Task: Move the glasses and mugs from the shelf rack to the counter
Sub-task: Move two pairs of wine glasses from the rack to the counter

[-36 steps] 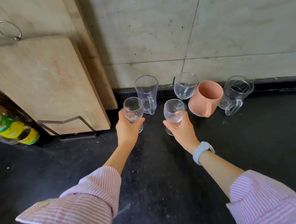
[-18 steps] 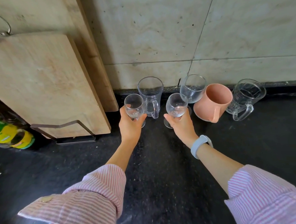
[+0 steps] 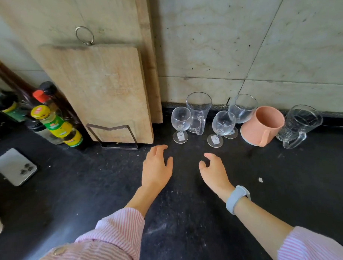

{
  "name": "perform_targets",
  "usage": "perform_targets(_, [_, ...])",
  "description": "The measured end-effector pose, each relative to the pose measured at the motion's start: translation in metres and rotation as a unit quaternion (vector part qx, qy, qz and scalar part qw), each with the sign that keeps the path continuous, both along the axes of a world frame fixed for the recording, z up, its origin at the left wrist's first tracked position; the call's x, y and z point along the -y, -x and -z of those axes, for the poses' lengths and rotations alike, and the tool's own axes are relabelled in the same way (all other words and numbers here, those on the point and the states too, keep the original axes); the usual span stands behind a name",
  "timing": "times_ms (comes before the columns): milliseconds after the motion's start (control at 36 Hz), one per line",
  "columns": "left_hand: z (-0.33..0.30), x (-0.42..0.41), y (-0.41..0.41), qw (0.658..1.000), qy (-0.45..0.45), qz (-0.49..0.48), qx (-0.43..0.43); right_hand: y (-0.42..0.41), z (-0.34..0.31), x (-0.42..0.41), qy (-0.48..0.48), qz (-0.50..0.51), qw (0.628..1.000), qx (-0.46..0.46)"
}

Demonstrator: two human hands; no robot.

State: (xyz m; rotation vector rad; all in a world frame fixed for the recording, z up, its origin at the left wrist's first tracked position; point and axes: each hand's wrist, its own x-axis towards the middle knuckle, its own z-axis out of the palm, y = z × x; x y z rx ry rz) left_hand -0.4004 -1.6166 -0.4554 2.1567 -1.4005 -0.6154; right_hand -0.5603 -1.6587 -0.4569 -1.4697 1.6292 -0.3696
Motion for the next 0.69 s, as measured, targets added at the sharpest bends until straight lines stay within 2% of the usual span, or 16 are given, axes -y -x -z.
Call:
perform_targets(111, [-0.017,-0.047,-0.027,0.993,-0.038,0.004,0.112,-0.026,-0.016,-0.030,0.092,-0.169,0.979,-0.068])
perform_targets(222, [-0.040,-0.107,-0.064,0.982,-0.070,-0.025,0.175,-0.066,-0.036,-0.059,0.196,-0.318,0.919,-0.125])
perform_targets(306, [-0.061,-0.161,-0.095,0.973,-0.086,-0.078,0.199,-0.103,-0.053,-0.089,0.240,-0.401,0.874,-0.135])
perform_targets(500, [-0.115,-0.331,-0.148,0.943,-0.067,-0.244,0.217,-0.194,-0.110,-0.215,0.295,-0.533,0.792,-0.040])
perform_targets(694, [-0.165,-0.558,-0.150,0.890,-0.048,-0.381,0.245,-0.250,-0.163,-0.417,0.326,-0.632,0.702,0.043])
